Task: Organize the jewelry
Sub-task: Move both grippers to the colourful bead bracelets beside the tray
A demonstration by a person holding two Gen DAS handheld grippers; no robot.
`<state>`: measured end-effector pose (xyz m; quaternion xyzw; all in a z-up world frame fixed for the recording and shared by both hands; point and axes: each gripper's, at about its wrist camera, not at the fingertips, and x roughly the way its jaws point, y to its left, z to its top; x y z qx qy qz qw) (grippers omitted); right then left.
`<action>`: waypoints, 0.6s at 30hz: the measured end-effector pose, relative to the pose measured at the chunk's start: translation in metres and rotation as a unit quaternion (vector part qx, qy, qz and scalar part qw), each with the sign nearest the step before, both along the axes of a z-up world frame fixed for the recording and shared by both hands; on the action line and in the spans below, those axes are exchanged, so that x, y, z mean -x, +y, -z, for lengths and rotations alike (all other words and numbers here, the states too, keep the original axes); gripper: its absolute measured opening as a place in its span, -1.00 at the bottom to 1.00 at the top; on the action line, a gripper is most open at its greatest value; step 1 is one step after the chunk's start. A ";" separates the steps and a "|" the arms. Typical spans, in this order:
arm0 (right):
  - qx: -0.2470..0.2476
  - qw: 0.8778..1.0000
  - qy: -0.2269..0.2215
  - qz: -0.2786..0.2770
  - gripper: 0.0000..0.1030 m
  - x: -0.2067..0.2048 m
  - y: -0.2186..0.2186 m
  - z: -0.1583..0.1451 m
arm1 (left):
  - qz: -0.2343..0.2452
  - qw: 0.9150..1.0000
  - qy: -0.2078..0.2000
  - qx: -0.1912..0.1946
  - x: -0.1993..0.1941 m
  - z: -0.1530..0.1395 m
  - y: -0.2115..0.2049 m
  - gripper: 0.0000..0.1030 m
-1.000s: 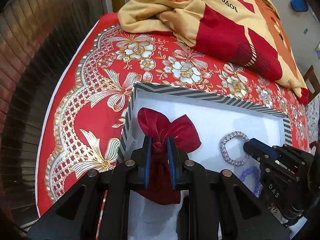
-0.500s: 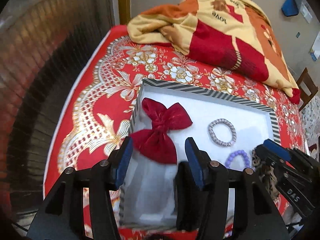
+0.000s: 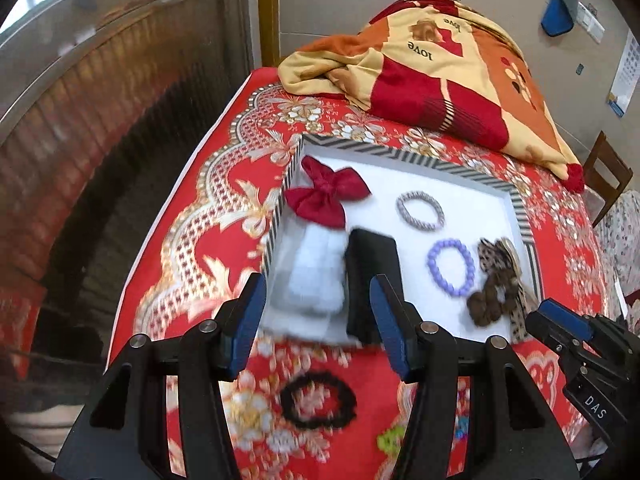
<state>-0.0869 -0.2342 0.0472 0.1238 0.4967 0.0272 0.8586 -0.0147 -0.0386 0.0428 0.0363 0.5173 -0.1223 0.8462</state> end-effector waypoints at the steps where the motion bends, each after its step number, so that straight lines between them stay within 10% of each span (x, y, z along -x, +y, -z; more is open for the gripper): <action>1: 0.002 1.000 -0.002 0.000 -0.50 0.006 0.000 -0.002 | 0.001 1.000 -0.001 -0.001 0.008 -0.001 0.000 0.05; 18: 0.015 1.000 -0.019 -0.010 -0.30 0.084 0.008 -0.023 | -0.002 1.000 -0.022 -0.012 0.099 -0.019 -0.003 0.05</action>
